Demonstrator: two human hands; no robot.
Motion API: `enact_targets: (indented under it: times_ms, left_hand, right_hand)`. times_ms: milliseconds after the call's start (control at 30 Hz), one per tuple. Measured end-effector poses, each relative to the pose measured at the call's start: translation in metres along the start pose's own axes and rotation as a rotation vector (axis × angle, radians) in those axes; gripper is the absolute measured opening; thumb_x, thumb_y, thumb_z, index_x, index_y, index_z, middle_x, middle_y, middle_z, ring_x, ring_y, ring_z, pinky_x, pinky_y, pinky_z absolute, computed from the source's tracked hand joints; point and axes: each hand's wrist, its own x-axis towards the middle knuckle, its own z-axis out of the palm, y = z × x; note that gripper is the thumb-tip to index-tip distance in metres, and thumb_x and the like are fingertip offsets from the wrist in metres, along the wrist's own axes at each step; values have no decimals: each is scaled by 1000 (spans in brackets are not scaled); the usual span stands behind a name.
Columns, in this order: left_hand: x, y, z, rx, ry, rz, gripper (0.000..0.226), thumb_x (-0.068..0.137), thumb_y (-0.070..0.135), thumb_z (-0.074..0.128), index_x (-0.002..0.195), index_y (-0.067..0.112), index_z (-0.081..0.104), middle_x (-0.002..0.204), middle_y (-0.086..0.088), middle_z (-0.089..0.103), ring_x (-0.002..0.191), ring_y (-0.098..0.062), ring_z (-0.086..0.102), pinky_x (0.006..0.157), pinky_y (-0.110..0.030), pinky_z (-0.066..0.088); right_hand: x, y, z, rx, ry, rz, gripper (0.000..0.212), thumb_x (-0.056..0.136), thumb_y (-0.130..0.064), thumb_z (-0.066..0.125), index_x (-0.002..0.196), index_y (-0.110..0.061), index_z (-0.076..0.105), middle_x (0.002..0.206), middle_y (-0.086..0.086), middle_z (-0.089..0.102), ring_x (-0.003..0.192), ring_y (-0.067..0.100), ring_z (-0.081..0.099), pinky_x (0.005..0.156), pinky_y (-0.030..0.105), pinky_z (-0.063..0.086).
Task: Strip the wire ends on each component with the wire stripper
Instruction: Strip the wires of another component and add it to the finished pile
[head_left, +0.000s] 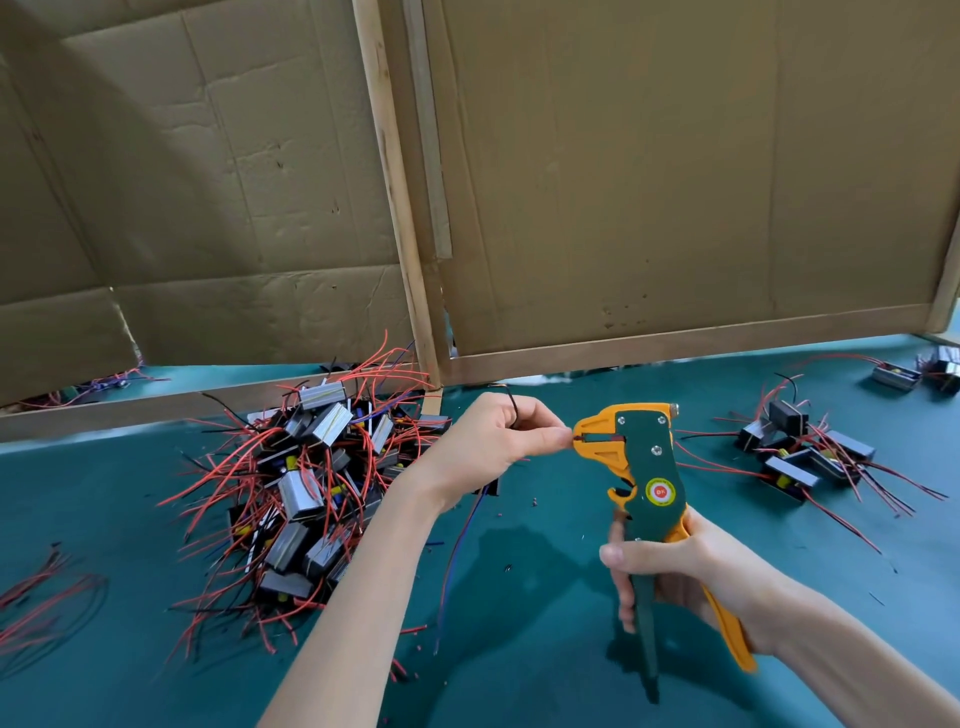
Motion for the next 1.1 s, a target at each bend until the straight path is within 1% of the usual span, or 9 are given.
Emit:
enact_targets:
  times_ms: [167, 267, 367, 567, 667, 767, 867, 933, 1100]
  left_hand:
    - [0, -4, 6, -171, -25, -94, 8, 98, 14, 50, 90, 16, 48, 74, 1, 46, 62, -8, 38, 63, -21, 32]
    - [3, -7, 8, -424, -47, -160, 17, 98, 17, 32, 81, 17, 33, 73, 2, 43, 59, -10, 28, 59, -24, 25]
    - [8, -13, 4, -263, 81, -126, 28, 100, 13, 29, 74, 16, 37, 73, -1, 50, 59, -10, 30, 56, -22, 27]
    - [9, -28, 3, -6, 202, -46, 36, 104, 30, 34, 87, 15, 62, 59, 6, 44, 49, -7, 37, 50, -19, 34]
    - [7, -25, 7, 69, 232, -84, 34, 101, 42, 32, 96, 24, 61, 64, -1, 42, 53, -10, 42, 60, -29, 38]
    - [5, -18, 11, 33, 213, -103, 35, 100, 33, 27, 110, 25, 59, 115, -24, 48, 108, -38, 42, 98, -55, 36]
    - [7, -14, 11, 27, 299, -25, 38, 103, 20, 30, 102, 21, 68, 92, 28, 30, 76, -32, 48, 75, -47, 42]
    - [10, -15, 8, 9, 306, 21, 32, 103, 18, 38, 96, 17, 68, 50, 23, 29, 46, -11, 35, 52, -26, 34]
    - [7, -8, 10, -68, 255, 134, 18, 100, 20, 50, 88, 15, 62, 53, 25, 49, 47, 0, 38, 51, -8, 32]
  right_hand:
    - [6, 4, 8, 16, 230, 4, 34, 56, -29, 79, 51, -14, 49, 50, 16, 44, 39, 24, 42, 41, 27, 41]
    - [7, 0, 4, 238, 154, 20, 18, 62, -15, 76, 62, -8, 59, 61, 18, 53, 50, 31, 55, 49, 36, 52]
    - [7, -5, 0, 471, 111, 4, 12, 65, -3, 67, 76, -2, 63, 72, 19, 59, 65, 34, 64, 61, 42, 59]
    - [5, -10, -8, 401, 125, -69, 21, 59, 3, 69, 78, -1, 63, 74, 21, 60, 68, 34, 65, 64, 42, 59]
    - [5, -9, -7, 349, 114, -69, 16, 64, -3, 69, 79, 0, 62, 76, 22, 59, 71, 36, 64, 65, 43, 58]
    - [5, -7, -6, 314, 113, -57, 19, 65, 0, 68, 82, 1, 61, 78, 24, 59, 70, 38, 64, 65, 43, 58]
    - [5, -5, -7, 284, 100, -64, 18, 66, -3, 69, 82, 0, 62, 79, 24, 60, 71, 39, 64, 66, 44, 57]
    - [7, -4, -9, 259, 67, -77, 21, 65, -10, 74, 81, -1, 64, 80, 25, 61, 73, 40, 64, 67, 44, 57]
    - [14, 4, -16, 186, -30, -87, 36, 60, -20, 86, 83, -2, 65, 82, 27, 62, 78, 42, 63, 76, 52, 53]
